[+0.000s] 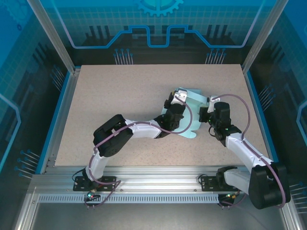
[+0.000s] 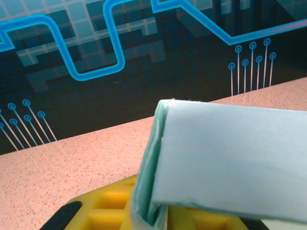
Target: Fold the paper box
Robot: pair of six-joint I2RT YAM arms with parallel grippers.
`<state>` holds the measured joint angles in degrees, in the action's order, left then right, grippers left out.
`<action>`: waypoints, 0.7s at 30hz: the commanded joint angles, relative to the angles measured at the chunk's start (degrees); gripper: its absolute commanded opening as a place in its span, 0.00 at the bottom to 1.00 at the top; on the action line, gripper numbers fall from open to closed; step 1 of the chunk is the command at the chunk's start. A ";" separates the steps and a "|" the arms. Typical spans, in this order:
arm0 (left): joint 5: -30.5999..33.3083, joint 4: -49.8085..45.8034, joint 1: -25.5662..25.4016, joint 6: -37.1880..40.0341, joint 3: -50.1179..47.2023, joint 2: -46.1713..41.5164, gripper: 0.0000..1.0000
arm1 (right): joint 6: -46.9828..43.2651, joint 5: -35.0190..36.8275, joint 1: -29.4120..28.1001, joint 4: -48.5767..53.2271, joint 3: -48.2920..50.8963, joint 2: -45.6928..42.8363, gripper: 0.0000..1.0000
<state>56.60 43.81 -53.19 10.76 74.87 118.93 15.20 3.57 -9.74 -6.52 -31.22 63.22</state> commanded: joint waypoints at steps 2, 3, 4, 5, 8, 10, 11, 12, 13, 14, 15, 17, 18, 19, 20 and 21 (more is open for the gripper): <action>12.56 -0.53 3.50 -6.58 2.23 -1.18 0.16 | -1.34 1.27 -0.09 3.99 0.15 -0.64 0.00; 12.53 -2.39 3.74 -8.33 2.34 -1.53 0.17 | -1.40 1.31 -0.18 3.98 0.11 -0.69 0.00; 12.16 -4.45 3.98 -10.39 2.19 -2.02 0.17 | -1.40 1.34 -0.25 3.98 0.11 -0.64 0.00; 11.50 -5.72 4.26 -11.92 1.91 -2.44 0.18 | -1.40 1.43 -0.26 3.98 0.07 -0.73 0.00; 8.10 -11.47 5.05 -17.16 0.95 -4.65 0.21 | -1.40 1.52 -0.37 3.98 0.19 -0.73 0.00; 6.92 -17.12 5.99 -22.18 0.93 -5.98 0.22 | -1.47 1.52 -0.35 3.98 0.18 -0.67 0.00; 6.59 -20.47 6.68 -25.70 0.98 -6.52 0.23 | -1.48 1.60 -0.39 3.91 0.12 -0.73 0.00; 6.37 -23.52 7.43 -28.96 1.15 -7.06 0.23 | -1.49 1.70 -0.38 3.67 0.24 -0.75 0.00; 6.16 -25.22 7.88 -30.92 1.07 -7.43 0.23 | -1.48 1.70 -0.41 3.54 0.22 -0.81 0.00; 5.29 -24.96 8.17 -31.67 0.71 -7.70 0.24 | -1.57 1.74 -0.49 3.32 0.37 -0.82 0.00; 3.81 -23.06 8.10 -30.87 -0.02 -7.86 0.25 | -1.58 1.79 -0.61 3.27 0.37 -0.78 0.00; 0.65 -20.60 7.78 -29.75 -0.77 -7.93 0.29 | -1.57 1.71 -0.57 3.27 0.30 -0.69 0.00; -0.45 -19.60 7.46 -28.99 -0.94 -7.93 0.32 | -1.59 1.77 -0.62 3.27 0.33 -0.74 0.00; -1.45 -18.21 7.16 -27.66 -1.20 -7.81 0.36 | -1.58 1.93 -0.58 3.27 0.36 -0.86 0.00; -2.43 -16.26 6.67 -25.60 -1.51 -7.76 0.43 | -1.43 2.17 -0.63 3.27 0.43 -0.86 0.00; -3.16 -13.89 6.09 -23.09 -1.96 -7.60 0.49 | -1.25 2.46 -0.62 3.30 0.46 -0.91 0.00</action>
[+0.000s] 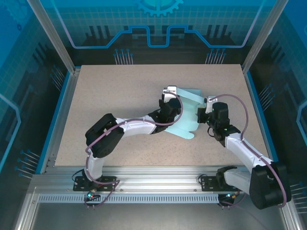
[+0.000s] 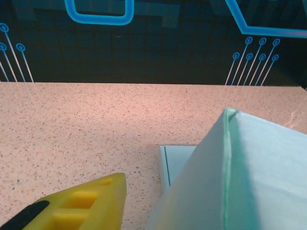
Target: Fold the paper box
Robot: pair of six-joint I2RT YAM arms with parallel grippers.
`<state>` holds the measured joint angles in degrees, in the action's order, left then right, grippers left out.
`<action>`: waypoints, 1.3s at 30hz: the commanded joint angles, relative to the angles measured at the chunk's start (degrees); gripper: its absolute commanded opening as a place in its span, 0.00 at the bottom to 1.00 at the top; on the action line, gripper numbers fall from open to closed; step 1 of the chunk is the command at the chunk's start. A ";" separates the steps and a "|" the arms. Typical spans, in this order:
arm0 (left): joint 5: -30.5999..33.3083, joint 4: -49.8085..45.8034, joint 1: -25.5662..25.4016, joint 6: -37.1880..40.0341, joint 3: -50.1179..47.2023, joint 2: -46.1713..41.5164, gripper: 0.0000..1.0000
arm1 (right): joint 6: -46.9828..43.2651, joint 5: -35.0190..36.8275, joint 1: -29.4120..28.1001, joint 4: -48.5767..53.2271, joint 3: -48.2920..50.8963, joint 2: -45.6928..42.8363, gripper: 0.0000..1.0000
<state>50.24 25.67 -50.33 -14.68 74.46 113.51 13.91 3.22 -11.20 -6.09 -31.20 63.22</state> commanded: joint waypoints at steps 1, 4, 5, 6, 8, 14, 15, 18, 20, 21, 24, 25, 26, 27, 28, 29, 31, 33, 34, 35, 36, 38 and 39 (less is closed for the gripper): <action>2.67 6.90 2.66 4.64 -2.11 -2.07 0.53 | 0.06 2.92 0.84 2.90 0.52 -0.99 0.00; 0.86 16.92 0.86 12.51 -5.48 -1.94 0.57 | 0.18 3.09 0.85 3.01 0.35 -0.83 0.00; 0.28 20.32 0.18 15.14 -6.94 -1.98 0.59 | 0.20 3.05 0.83 3.08 0.26 -0.74 0.00; 0.03 23.94 -0.48 17.70 -8.32 -1.90 0.60 | 0.24 3.14 0.85 3.14 0.25 -0.73 0.00; -0.07 29.42 -1.62 21.92 -10.84 -2.09 0.64 | 0.33 3.31 0.91 3.19 0.22 -0.74 0.00; -1.56 31.36 -3.36 21.93 -19.24 -6.45 0.78 | 0.50 3.32 1.10 3.19 0.23 -0.73 0.00; -1.88 30.43 -3.53 20.43 -20.77 -7.54 0.81 | 0.54 3.29 1.11 3.21 0.26 -0.73 0.00; -3.47 26.48 -3.96 15.59 -24.28 -10.43 0.84 | 0.59 3.20 1.25 3.19 0.26 -0.73 0.00; -5.01 24.65 -4.37 13.82 -25.87 -11.72 0.86 | 0.59 3.11 1.19 3.19 0.27 -0.73 0.00; -5.22 24.56 -4.74 13.29 -26.57 -12.19 0.86 | 0.59 3.12 1.29 3.19 0.32 -0.73 0.00; -5.99 25.20 -5.89 13.31 -28.10 -13.42 0.87 | 0.77 3.11 1.39 3.19 0.31 -0.82 0.00; -6.62 25.56 -6.24 13.44 -28.38 -13.86 0.88 | 0.85 3.14 1.44 3.19 0.46 -0.82 0.00; -7.47 26.05 -6.59 13.74 -28.76 -14.31 0.88 | 0.86 3.27 1.48 3.19 0.44 -0.88 0.00; -8.46 26.57 -6.94 14.12 -29.05 -14.92 0.89 | 0.85 3.25 1.50 3.19 0.49 -0.91 0.00; -9.07 26.92 -7.23 14.33 -29.20 -15.45 0.90 | 0.88 3.20 1.53 3.17 0.49 -0.91 0.00; -9.91 27.21 -7.57 14.30 -29.48 -16.05 0.90 | 0.85 3.23 1.50 3.19 0.44 -0.83 0.00; -11.22 27.17 -7.68 13.68 -29.95 -17.83 0.92 | 0.85 3.24 1.48 3.26 0.35 -0.79 0.00; -11.29 26.82 -7.67 12.93 -30.57 -20.02 0.93 | 0.85 3.31 1.43 3.23 0.34 -0.82 0.00; -11.32 26.47 -7.61 12.87 -30.87 -21.08 0.95 | 0.85 3.38 1.44 3.27 0.35 -0.82 0.00; -11.25 25.47 -7.55 12.91 -30.96 -22.27 0.97 | 0.86 3.41 1.39 3.26 0.35 -0.82 0.00; -11.21 23.49 -7.34 12.84 -30.65 -23.31 0.97 | 0.93 3.46 1.28 3.49 0.26 -0.74 0.00; -11.79 17.44 -6.39 11.71 -29.30 -25.29 0.97 | 1.15 3.53 1.32 4.12 -0.07 -0.52 0.00; -12.34 13.65 -5.68 10.38 -28.46 -26.16 0.98 | 1.36 3.44 1.21 4.55 -0.34 -0.39 0.00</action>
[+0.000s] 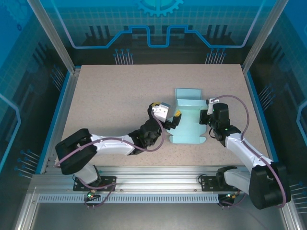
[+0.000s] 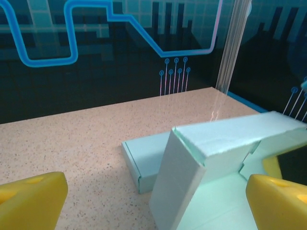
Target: Fold the paper box
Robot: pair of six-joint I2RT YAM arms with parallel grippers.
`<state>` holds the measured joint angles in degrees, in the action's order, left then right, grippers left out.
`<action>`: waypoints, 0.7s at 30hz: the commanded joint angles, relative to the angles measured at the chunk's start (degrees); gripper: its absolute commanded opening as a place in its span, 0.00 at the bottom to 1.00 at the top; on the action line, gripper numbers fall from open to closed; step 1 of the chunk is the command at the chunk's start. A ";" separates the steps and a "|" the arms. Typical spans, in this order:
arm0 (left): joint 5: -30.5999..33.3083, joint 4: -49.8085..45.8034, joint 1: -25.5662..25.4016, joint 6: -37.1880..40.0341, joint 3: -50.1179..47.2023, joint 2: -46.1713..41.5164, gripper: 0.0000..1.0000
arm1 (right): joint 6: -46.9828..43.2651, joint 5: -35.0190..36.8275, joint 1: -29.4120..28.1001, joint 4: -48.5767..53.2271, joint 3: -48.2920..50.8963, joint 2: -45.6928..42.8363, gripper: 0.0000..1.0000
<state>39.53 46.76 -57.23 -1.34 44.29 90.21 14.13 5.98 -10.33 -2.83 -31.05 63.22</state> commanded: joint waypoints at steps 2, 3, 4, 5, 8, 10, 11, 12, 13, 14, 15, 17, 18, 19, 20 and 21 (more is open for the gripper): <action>-3.15 -13.62 3.00 -6.42 2.84 -4.78 0.99 | 1.45 0.29 0.23 2.20 -1.02 -0.21 0.00; -4.28 -16.00 3.93 -8.09 2.94 -5.82 0.99 | 1.64 -0.15 0.15 2.83 -1.49 -0.20 0.00; -5.16 -17.46 4.78 -9.33 2.91 -6.82 0.99 | 1.69 -0.67 0.05 3.48 -1.91 -0.21 0.00; -6.19 -19.07 5.72 -10.50 2.74 -8.08 0.99 | 1.89 -1.22 0.04 4.79 -2.74 -0.16 0.00; -7.11 -24.42 8.62 -14.33 2.61 -12.06 0.99 | 2.64 -3.29 -0.38 11.26 -6.85 0.85 0.00; -8.81 -28.41 11.45 -17.48 2.24 -14.97 0.99 | 2.67 -4.62 -1.24 17.08 -10.97 2.21 0.00; -10.17 -30.30 13.08 -19.16 1.91 -16.46 0.99 | 2.53 -4.47 -2.09 20.96 -13.90 3.14 0.00; -11.13 -31.74 14.66 -20.57 1.32 -17.95 0.99 | 2.41 -3.75 -3.28 25.01 -16.97 4.27 0.00; -11.84 -32.70 15.97 -21.84 0.69 -19.12 0.99 | 1.99 -2.82 -4.52 28.29 -18.93 5.06 0.00; -12.46 -33.84 17.46 -22.86 0.09 -20.44 0.99 | 1.41 -1.50 -6.31 32.18 -23.29 6.29 0.00; -12.76 -34.76 18.69 -23.84 -0.63 -21.62 0.99 | 1.16 -0.06 -7.74 36.20 -27.24 7.76 0.00; -12.94 -36.12 20.87 -25.42 -2.01 -23.65 0.99 | 0.58 -0.35 -9.94 43.39 -33.73 11.64 0.00; -13.25 -36.55 21.88 -25.99 -2.63 -24.50 0.99 | 0.27 -1.17 -10.79 46.40 -36.64 13.62 0.00; -13.79 -36.86 22.98 -26.58 -3.34 -25.44 0.99 | 0.05 -1.65 -11.96 49.16 -39.57 16.17 0.00; -14.39 -37.23 23.98 -27.00 -3.96 -26.36 0.99 | -0.28 -1.60 -13.27 51.41 -41.98 18.84 0.00; -15.03 -37.63 25.01 -27.38 -4.35 -26.98 0.99 | -0.62 -1.14 -14.45 52.84 -43.96 20.93 0.00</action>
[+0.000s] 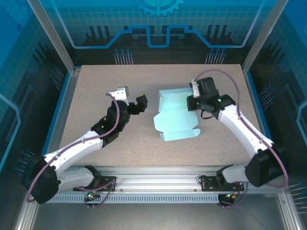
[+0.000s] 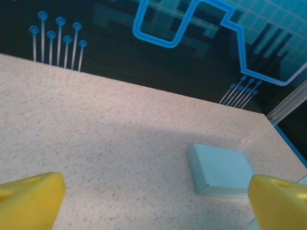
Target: Fold the paper box
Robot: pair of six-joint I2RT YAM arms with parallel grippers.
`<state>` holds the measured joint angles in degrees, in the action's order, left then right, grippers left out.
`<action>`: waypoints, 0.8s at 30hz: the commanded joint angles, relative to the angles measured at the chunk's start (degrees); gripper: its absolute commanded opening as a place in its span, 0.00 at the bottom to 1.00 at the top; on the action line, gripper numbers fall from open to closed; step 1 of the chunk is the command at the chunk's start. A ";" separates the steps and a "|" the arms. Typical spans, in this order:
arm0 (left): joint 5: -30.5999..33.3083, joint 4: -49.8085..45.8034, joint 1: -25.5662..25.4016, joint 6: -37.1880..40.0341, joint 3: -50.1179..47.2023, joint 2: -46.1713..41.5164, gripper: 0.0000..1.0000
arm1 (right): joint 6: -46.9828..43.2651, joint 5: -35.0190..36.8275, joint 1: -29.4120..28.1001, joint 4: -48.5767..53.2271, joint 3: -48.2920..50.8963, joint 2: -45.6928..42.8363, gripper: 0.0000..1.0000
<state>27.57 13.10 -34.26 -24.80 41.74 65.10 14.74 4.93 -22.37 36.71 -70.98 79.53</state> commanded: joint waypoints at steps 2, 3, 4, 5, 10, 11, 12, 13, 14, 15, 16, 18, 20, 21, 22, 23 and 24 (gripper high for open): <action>-4.49 -5.75 4.06 -4.68 -2.21 -3.30 0.99 | -1.97 1.61 -5.14 16.35 -8.19 9.88 0.00; -5.29 -6.51 5.02 -4.81 -2.19 -3.74 0.99 | -2.16 2.67 -6.21 17.62 -9.97 12.09 0.00; -6.18 -7.38 5.93 -5.15 -2.20 -4.24 0.99 | -2.39 3.73 -7.31 18.87 -11.98 14.65 0.00; -7.05 -8.05 6.83 -5.49 -2.24 -4.70 0.99 | -2.59 4.56 -8.24 20.16 -13.94 17.22 0.00; -9.92 -8.45 9.63 -6.99 -3.84 -6.64 0.99 | -3.98 6.23 -11.51 25.11 -22.23 27.12 0.00; -10.27 -8.37 10.12 -7.20 -4.15 -6.98 0.99 | -4.38 6.29 -11.92 26.00 -23.76 28.70 0.00; -10.55 -8.23 10.48 -7.32 -4.36 -7.15 0.99 | -4.76 6.15 -12.27 26.83 -25.16 30.18 0.00; -11.04 -8.10 10.84 -7.52 -4.68 -7.26 0.99 | -5.25 5.92 -12.59 27.84 -26.67 31.79 0.00; -11.39 -7.96 11.23 -7.79 -4.86 -7.27 0.99 | -5.68 5.70 -12.81 28.89 -28.11 33.30 0.00; -11.80 -7.84 11.41 -7.96 -5.04 -7.26 0.99 | -6.16 5.48 -13.04 29.63 -29.25 34.54 0.00; -12.45 -7.57 11.79 -8.16 -5.24 -7.18 0.99 | -6.60 5.40 -13.26 30.65 -30.63 35.95 0.00; -13.33 -7.14 12.25 -8.60 -5.50 -6.97 0.99 | -7.24 5.36 -13.41 32.67 -33.00 38.51 0.00; -14.09 -6.69 12.64 -8.94 -5.79 -6.78 0.99 | -7.91 6.03 -13.41 34.48 -35.22 41.16 0.00; -14.26 -6.54 12.80 -9.07 -5.88 -6.66 0.99 | -8.06 6.23 -13.41 35.09 -36.11 42.35 0.00; -14.51 -6.36 12.98 -9.18 -6.04 -6.49 0.99 | -8.03 6.78 -13.47 35.80 -37.00 43.63 0.00; -14.77 -6.25 13.23 -9.30 -6.13 -6.40 0.99 | -8.05 7.21 -13.48 36.42 -38.00 44.82 0.00; -15.03 -6.16 13.34 -9.40 -6.21 -6.35 0.99 | -8.01 7.44 -13.49 37.02 -38.89 45.83 0.00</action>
<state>14.81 5.85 -21.69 -33.06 36.47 58.76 8.03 11.00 -35.20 68.36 -107.13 122.50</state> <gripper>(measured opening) 0.989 0.093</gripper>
